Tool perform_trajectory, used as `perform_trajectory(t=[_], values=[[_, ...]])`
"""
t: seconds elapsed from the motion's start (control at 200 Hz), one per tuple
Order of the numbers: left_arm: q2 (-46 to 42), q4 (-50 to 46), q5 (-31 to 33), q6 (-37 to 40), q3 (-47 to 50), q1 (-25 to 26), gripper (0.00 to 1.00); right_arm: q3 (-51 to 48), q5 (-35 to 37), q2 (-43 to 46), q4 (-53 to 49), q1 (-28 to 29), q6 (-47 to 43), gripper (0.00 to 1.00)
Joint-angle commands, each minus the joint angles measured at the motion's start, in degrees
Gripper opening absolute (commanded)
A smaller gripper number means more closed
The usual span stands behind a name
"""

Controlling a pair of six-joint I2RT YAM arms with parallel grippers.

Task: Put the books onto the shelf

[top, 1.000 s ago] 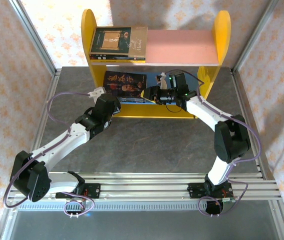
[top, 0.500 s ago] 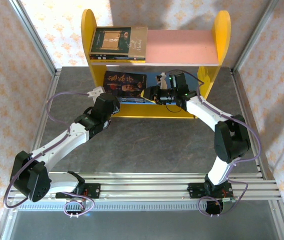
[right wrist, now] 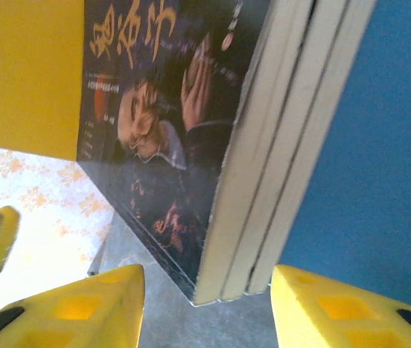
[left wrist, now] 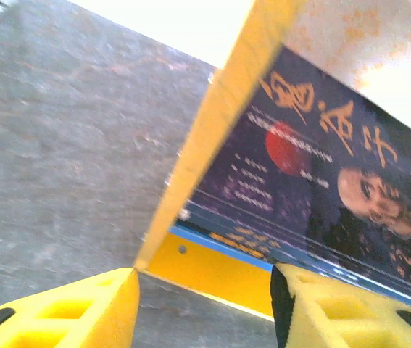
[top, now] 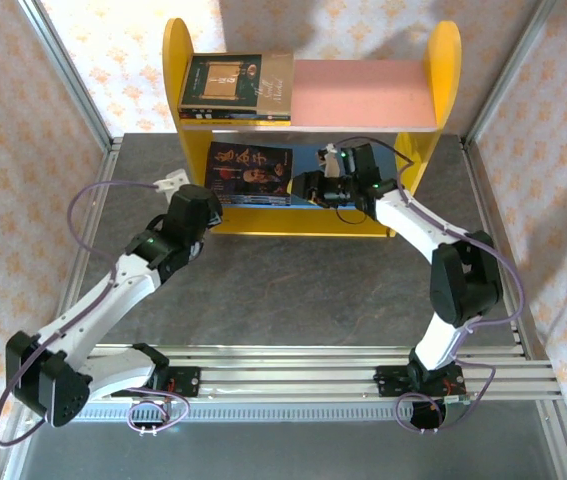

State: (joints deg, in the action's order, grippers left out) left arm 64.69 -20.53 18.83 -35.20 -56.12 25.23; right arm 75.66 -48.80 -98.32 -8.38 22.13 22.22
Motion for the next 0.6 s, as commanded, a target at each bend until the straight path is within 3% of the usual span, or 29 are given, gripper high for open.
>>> perform_trajectory(t=[0.0,0.32,0.486,0.596], values=[[-2.86,-7.48,4.65,3.19,-1.43,-1.17,0.53,-1.98,3.9,5.36,-1.15,-1.3,-2.36,0.49],[-6.42,-9.54,4.7,3.56,-0.2,-2.56,0.67,-11.67,8.91,15.44,-2.19,-2.99,-4.96,0.53],[-7.4,-11.15,4.74,5.81,-0.66,-2.67,0.74,-16.73,14.61,22.59,-3.49,-3.99,-6.13,0.81],[-8.48,-11.82,5.16,7.23,-0.55,-3.2,0.93,-18.25,18.2,27.71,-6.06,-4.84,-7.76,0.91]])
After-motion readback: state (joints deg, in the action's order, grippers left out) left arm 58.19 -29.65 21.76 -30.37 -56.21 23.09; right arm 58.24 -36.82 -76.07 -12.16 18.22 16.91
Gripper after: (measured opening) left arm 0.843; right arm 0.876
